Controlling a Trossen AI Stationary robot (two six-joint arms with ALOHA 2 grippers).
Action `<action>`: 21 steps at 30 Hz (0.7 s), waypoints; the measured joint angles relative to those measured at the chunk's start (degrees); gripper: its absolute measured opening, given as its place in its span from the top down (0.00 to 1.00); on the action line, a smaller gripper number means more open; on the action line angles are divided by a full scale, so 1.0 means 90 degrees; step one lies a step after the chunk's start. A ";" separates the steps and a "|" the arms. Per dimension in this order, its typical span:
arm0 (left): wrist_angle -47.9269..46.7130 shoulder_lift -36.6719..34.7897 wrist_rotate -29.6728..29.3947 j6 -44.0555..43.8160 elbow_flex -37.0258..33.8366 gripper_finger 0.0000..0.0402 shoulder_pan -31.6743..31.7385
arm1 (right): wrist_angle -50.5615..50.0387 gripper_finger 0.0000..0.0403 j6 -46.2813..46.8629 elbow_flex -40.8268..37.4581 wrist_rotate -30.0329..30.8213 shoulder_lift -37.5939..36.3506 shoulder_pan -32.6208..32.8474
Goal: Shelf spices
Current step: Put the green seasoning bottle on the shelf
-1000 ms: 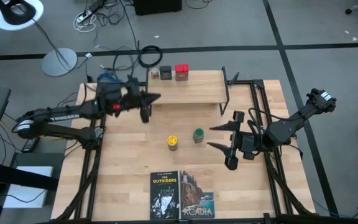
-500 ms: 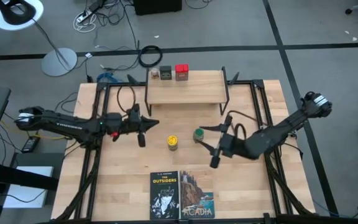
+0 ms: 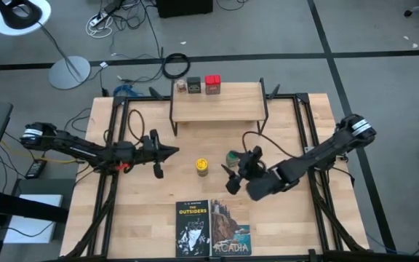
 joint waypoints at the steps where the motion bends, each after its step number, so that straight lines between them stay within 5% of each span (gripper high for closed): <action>1: 0.0070 0.0003 0.0002 0.0046 -0.0006 1.00 0.0000 | -0.0246 0.31 0.0388 -0.0005 0.0018 0.0118 -0.0015; 9: 0.0622 -0.0008 0.0295 0.0408 0.0030 1.00 0.0000 | -0.2193 0.29 0.3106 -0.0007 -0.0067 0.0671 -0.0022; 21: 0.0680 -0.0006 0.0184 0.0743 0.0030 1.00 0.0005 | -0.2719 0.29 0.3475 -0.0007 -0.0691 0.0692 -0.0325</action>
